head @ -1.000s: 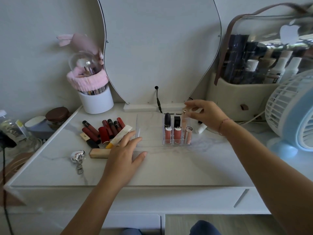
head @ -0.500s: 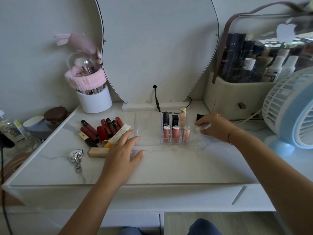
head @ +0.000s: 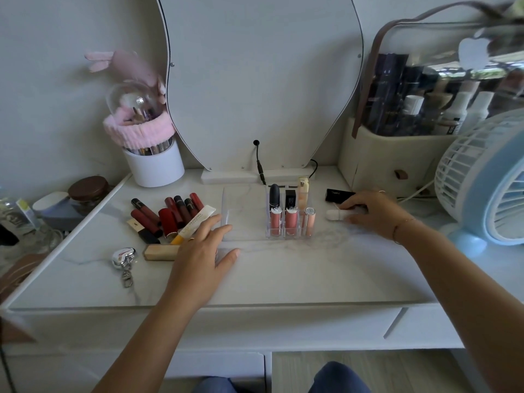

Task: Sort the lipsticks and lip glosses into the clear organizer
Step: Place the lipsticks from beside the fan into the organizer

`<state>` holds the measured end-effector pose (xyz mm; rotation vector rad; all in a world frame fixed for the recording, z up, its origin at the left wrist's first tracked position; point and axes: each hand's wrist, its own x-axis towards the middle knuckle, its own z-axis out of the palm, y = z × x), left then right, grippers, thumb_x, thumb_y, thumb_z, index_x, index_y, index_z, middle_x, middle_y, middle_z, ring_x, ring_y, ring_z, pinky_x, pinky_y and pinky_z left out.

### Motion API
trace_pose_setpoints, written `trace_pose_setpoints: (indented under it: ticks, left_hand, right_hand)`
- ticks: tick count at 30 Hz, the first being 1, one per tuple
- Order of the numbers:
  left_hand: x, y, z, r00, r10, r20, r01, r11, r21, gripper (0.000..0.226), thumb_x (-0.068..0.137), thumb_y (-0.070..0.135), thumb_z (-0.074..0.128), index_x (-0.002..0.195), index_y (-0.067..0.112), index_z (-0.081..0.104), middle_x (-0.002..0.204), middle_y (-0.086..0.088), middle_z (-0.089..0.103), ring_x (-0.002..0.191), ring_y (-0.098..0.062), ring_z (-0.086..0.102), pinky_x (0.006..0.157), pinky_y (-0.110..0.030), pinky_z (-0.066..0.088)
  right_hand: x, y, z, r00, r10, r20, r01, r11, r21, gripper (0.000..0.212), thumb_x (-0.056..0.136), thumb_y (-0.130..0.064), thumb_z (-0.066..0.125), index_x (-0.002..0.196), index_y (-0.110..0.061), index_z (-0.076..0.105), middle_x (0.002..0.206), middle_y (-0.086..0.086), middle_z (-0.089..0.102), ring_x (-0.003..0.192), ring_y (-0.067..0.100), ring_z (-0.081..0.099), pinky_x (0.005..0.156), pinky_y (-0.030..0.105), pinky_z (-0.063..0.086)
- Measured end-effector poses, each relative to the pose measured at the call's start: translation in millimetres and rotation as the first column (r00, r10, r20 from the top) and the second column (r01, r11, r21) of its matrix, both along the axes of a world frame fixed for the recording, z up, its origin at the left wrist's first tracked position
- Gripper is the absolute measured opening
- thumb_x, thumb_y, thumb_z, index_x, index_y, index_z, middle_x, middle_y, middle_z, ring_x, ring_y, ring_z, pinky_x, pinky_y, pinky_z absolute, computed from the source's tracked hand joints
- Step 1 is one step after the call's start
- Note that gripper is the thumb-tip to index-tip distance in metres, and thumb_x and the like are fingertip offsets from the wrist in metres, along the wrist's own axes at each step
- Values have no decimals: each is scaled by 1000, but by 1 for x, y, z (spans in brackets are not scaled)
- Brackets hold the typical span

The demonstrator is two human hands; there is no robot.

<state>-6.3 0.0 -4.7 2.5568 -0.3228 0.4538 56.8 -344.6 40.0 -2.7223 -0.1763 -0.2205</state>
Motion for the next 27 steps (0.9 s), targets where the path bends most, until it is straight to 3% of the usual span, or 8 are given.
trace_pose_setpoints:
  ticks: [5, 9, 13, 15, 18, 21, 27]
  left_hand:
    - [-1, -1, 1, 1000, 2, -10, -2, 1000, 5, 46, 86, 36, 60, 129, 21, 52, 147, 6, 35, 125, -21, 45, 99, -43, 43]
    - [-1, -1, 1, 1000, 2, 0, -2, 1000, 9, 46, 86, 36, 60, 129, 21, 52, 147, 6, 36, 126, -21, 44, 100, -41, 42]
    - [-1, 0, 1, 1000, -3, -5, 3, 1000, 4, 45, 86, 35, 61, 128, 21, 53, 146, 5, 36, 122, -21, 47, 99, -41, 43]
    - [0, 0, 0, 1000, -2, -1, 2, 1000, 1, 45, 85, 35, 62, 127, 20, 54, 145, 5, 38, 119, -22, 49, 98, -41, 43]
    - [0, 0, 0, 1000, 2, 8, -2, 1000, 13, 45, 85, 36, 61, 127, 21, 54, 145, 5, 38, 121, -23, 48, 99, -41, 43]
    - [0, 0, 0, 1000, 6, 10, -6, 1000, 15, 45, 85, 36, 62, 127, 21, 54, 145, 5, 39, 120, -23, 48, 99, -40, 42]
    - [0, 0, -1, 1000, 11, 0, -11, 1000, 5, 46, 85, 38, 61, 128, 22, 53, 146, 8, 37, 121, -22, 47, 99, -41, 42]
  right_hand:
    - [-4, 4, 5, 1000, 6, -29, -2, 989, 146, 23, 76, -24, 72, 98, -24, 68, 92, -6, 65, 91, 14, 59, 87, 32, 49]
    - [-7, 6, 5, 997, -5, -77, 3, 1000, -19, 32, 75, -31, 72, 106, -25, 65, 99, -8, 64, 98, 15, 57, 96, 38, 43]
    - [-10, 6, 5, 998, -2, -69, -4, 997, -82, 32, 77, -31, 71, 108, -26, 64, 97, -11, 62, 99, 17, 55, 99, 39, 39]
    - [-11, 7, 5, 1000, 5, -27, -5, 1000, -6, 27, 76, -27, 71, 102, -24, 65, 94, -8, 63, 97, 16, 57, 95, 35, 42]
    - [-12, 10, 10, 998, -24, 61, 9, 969, 246, 15, 76, -23, 71, 91, -22, 68, 86, -2, 67, 84, 15, 62, 74, 24, 46]
    - [-12, 18, 21, 986, -53, 156, -18, 907, 420, 13, 76, -23, 72, 88, -25, 69, 78, -6, 69, 69, 2, 63, 61, 12, 44]
    - [-10, 49, 43, 947, -6, 322, -128, 911, 391, 17, 74, -23, 74, 89, -22, 67, 81, -7, 69, 72, 4, 64, 68, 13, 52]
